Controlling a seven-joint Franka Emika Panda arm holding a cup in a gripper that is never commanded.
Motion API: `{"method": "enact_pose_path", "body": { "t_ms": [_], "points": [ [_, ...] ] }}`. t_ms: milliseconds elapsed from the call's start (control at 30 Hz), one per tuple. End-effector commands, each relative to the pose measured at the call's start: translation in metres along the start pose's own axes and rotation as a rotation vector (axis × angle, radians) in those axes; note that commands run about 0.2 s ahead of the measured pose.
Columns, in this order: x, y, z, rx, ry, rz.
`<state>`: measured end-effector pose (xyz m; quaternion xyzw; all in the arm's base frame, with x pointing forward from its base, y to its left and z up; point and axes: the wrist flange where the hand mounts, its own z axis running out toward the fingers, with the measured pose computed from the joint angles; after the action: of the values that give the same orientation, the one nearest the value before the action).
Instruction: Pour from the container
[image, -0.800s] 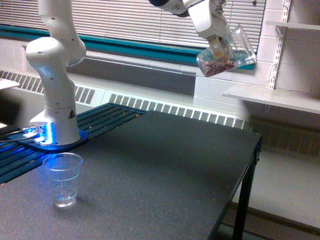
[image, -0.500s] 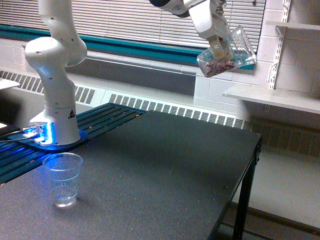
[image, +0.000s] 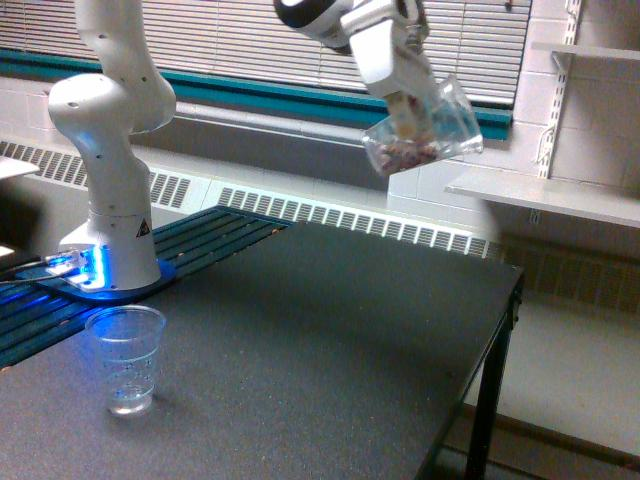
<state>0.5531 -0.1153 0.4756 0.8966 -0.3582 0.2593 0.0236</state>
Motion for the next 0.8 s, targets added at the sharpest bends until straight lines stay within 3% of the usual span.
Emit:
{"method": "enact_pose_path", "body": {
  "t_ms": [33,133,800],
  "points": [
    [0.003,0.035,-0.001,-0.045,0.025,0.042],
    [-0.003,0.049,0.001,-0.081,0.034,0.057],
    [-0.060,0.161,0.021,-0.217,-0.004,0.122]
  ]
}}
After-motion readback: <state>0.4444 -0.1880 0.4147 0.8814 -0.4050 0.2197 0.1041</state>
